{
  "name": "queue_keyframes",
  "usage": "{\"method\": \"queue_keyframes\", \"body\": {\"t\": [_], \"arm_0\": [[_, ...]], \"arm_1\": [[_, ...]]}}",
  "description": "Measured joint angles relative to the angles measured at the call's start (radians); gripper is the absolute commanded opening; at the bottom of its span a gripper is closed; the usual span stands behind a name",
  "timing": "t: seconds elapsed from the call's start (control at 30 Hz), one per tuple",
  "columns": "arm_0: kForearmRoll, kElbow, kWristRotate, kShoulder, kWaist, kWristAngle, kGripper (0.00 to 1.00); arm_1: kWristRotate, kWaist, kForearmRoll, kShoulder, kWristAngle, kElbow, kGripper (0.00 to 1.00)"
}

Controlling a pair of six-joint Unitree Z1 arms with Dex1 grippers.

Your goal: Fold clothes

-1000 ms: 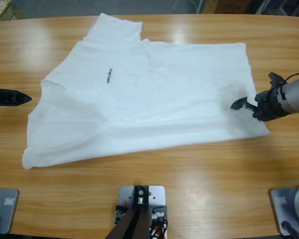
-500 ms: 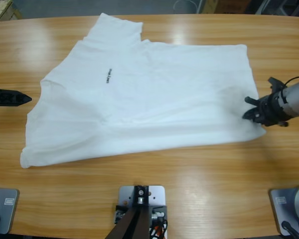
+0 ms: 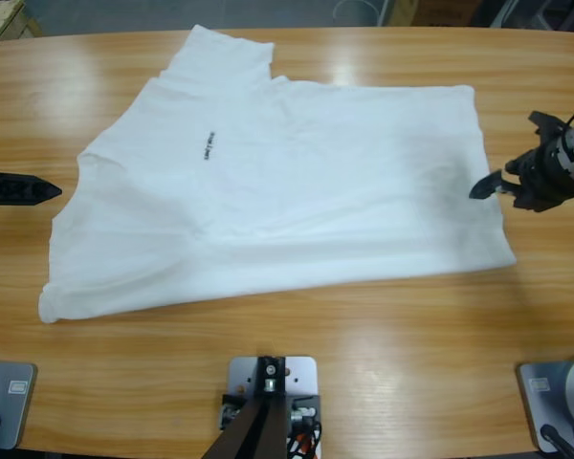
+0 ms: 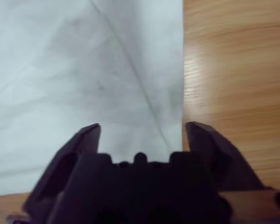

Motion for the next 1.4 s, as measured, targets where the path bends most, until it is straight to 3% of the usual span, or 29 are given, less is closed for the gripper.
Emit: {"method": "queue_keyframes", "body": {"t": [0.77, 0.8, 1.0, 1.03, 1.4], "arm_0": [[-0.001, 0.000, 0.000, 0.000, 0.000, 0.000, 0.793], [-0.001, 0.000, 0.000, 0.000, 0.000, 0.000, 0.793], [-0.001, 0.000, 0.000, 0.000, 0.000, 0.000, 0.793], [-0.001, 0.000, 0.000, 0.000, 0.000, 0.000, 0.794], [-0.008, 0.001, 0.003, 0.000, 0.000, 0.000, 0.798]], "arm_1": [[0.027, 0.037, -0.111, 0.075, 0.057, 0.045, 0.859], [0.029, 0.037, -0.112, 0.076, 0.058, 0.048, 0.834], [0.041, 0.047, -0.113, 0.076, 0.065, 0.058, 0.076], [0.043, 0.048, -0.113, 0.076, 0.067, 0.059, 0.000], [0.051, 0.049, -0.114, 0.074, 0.072, 0.071, 0.000]]}}
